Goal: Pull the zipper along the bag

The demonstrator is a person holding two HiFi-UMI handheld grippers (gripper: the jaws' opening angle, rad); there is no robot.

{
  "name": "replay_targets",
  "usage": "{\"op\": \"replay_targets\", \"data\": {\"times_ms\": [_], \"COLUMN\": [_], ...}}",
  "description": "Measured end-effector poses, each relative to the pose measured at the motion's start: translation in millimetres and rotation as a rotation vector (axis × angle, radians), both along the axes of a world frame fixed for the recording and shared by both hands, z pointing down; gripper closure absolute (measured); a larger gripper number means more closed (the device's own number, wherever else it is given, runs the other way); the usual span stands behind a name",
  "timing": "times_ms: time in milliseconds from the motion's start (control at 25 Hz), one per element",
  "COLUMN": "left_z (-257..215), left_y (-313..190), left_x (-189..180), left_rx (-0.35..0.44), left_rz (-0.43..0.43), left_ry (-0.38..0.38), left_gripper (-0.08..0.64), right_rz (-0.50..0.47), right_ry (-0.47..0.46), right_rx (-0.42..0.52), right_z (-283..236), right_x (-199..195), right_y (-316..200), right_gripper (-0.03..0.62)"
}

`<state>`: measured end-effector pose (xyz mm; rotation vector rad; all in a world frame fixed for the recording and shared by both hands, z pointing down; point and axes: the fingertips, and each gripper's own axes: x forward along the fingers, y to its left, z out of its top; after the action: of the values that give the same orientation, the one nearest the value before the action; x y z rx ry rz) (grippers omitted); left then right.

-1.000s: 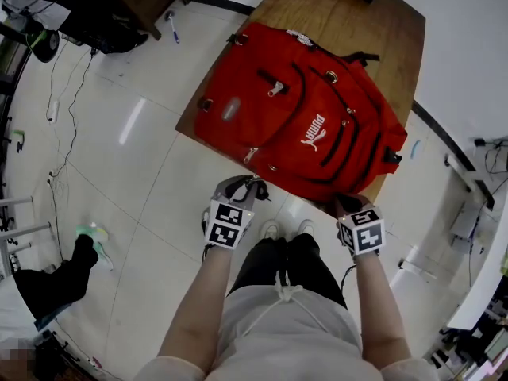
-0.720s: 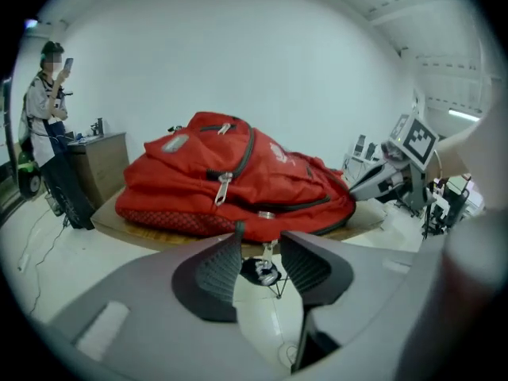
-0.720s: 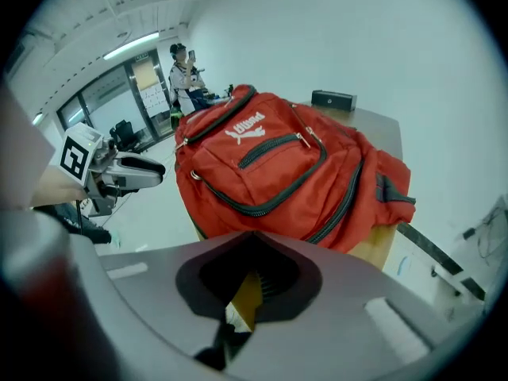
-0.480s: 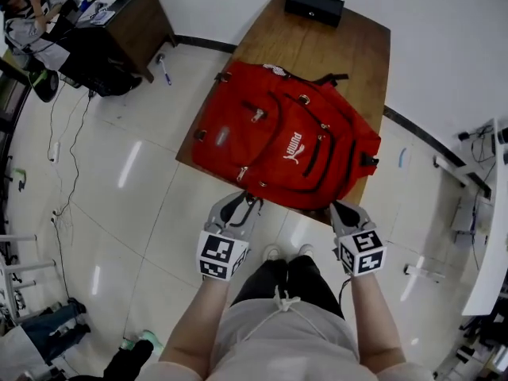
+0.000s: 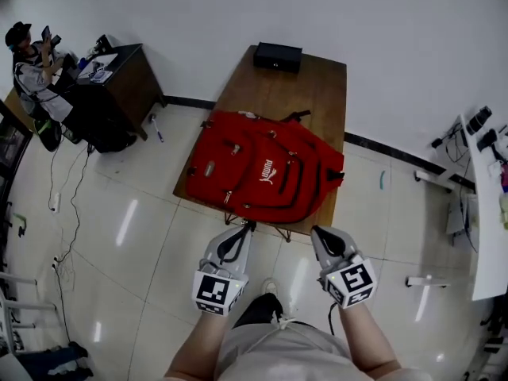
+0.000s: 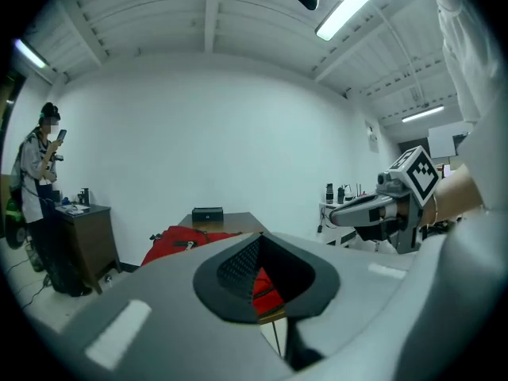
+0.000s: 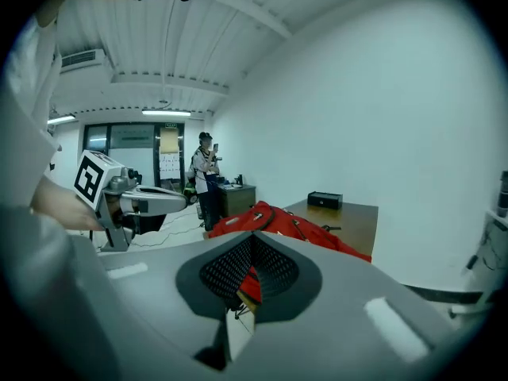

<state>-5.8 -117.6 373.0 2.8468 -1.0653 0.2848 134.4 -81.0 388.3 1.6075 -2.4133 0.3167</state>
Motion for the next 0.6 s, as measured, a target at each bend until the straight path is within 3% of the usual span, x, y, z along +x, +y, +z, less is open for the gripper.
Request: {"op": "replay_targets", "data": {"times_ms": [320, 600], "left_z": [-10, -29], "left_y": [112, 168], "left_x": [-19, -62], "left_rx": [-0.049, -0.004], "left_rz": [0.028, 0.031], "left_ry": [0.061, 0.049], "left_gripper": [0.552, 0.552], "right_rz": [-0.027, 0.000], "right_ry": [-0.046, -0.027], "right_rx": [0.027, 0.030], "right_z": [-13, -16], "right_x": [-32, -68], "right_y": [102, 165], "right_gripper": [0.586, 0.586]}}
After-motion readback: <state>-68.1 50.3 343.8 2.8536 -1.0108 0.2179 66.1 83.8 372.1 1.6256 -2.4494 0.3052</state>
